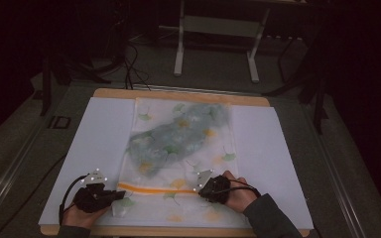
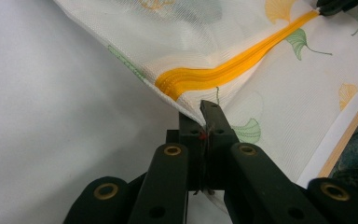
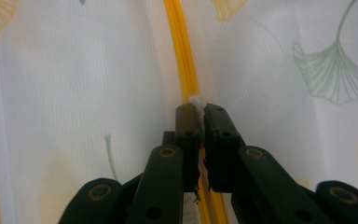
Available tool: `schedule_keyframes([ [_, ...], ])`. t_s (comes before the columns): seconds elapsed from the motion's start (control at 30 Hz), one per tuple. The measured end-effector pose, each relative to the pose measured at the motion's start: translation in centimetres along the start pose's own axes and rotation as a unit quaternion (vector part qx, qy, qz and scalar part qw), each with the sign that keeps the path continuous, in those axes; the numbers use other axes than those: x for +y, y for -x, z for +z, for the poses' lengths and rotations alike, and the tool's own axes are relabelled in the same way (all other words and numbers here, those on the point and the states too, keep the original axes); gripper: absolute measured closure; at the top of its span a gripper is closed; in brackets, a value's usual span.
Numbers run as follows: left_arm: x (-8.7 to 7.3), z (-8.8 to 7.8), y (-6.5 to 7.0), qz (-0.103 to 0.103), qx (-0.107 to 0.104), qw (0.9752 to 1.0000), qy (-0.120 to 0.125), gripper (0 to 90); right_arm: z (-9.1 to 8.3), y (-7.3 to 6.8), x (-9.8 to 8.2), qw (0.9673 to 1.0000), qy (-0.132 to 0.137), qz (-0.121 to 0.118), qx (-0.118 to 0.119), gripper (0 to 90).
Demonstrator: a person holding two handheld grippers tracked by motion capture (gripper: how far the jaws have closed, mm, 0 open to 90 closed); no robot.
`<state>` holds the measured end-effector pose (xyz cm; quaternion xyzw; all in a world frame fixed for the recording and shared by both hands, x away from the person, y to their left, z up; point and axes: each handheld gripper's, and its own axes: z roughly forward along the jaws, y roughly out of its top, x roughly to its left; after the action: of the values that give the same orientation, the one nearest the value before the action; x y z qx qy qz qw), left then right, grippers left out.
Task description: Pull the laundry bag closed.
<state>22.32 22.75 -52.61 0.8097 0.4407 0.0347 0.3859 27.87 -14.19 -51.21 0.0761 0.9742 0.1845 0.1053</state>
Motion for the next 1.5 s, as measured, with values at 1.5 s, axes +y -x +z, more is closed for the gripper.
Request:
schedule_keyframes([
  [1.5,-0.1,0.0,-0.1,0.0,0.001,1.0,-0.001,88.6,-1.8,1.3,-5.1,0.9982,0.029,0.052,0.005,85.1],
])
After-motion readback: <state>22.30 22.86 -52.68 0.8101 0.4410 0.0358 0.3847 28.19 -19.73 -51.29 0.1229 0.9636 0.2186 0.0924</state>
